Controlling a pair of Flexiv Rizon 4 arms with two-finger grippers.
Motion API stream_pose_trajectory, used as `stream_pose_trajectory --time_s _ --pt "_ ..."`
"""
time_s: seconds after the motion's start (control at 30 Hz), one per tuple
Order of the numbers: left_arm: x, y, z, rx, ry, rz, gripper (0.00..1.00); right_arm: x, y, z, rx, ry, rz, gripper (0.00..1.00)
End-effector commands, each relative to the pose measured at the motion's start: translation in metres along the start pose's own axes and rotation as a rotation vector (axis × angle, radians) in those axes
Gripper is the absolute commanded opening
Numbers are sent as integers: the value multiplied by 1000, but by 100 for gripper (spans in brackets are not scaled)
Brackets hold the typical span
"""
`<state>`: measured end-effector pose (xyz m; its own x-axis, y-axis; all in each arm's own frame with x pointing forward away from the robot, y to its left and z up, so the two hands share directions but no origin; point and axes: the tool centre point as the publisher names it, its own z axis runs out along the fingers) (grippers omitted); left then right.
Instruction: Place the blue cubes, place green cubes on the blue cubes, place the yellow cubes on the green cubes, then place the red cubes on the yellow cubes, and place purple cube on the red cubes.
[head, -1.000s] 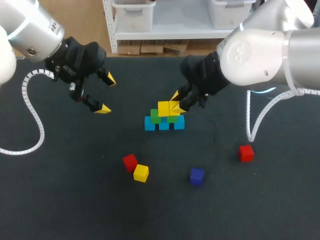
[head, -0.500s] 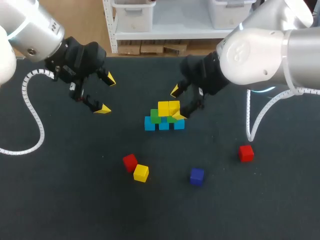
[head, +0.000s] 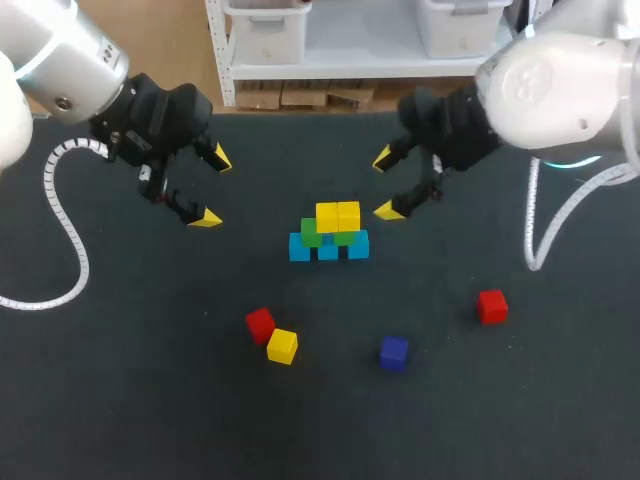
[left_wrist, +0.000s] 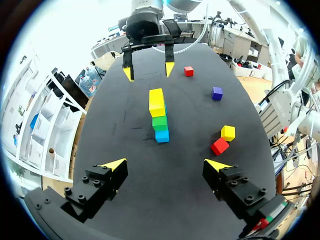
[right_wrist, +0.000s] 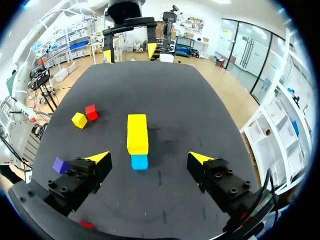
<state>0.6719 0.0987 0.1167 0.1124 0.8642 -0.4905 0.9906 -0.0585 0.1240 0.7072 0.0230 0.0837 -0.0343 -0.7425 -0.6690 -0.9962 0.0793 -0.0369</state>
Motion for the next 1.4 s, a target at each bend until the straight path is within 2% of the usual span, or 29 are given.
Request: stream_pose_trajectory --time_s 0.03,0.2,0.43,0.67,0.87,1.1,1.4 --pt "0 1 0 3 2 0 100 13 11 -29 23 -23 7 100" --pt "0 1 0 3 2 0 100 26 13 -53 43 -45 27 100" --pt "0 1 0 3 2 0 100 57 22 -85 59 -68 53 100" --pt "0 1 0 3 2 0 100 89 29 -114 83 -125 77 100" --pt "0 1 0 3 2 0 100 108 33 -135 90 -170 76 100" --pt "0 1 0 3 2 0 100 127 34 -150 56 -229 70 100" --pt "0 1 0 3 2 0 100 140 31 -161 14 -208 5 100"
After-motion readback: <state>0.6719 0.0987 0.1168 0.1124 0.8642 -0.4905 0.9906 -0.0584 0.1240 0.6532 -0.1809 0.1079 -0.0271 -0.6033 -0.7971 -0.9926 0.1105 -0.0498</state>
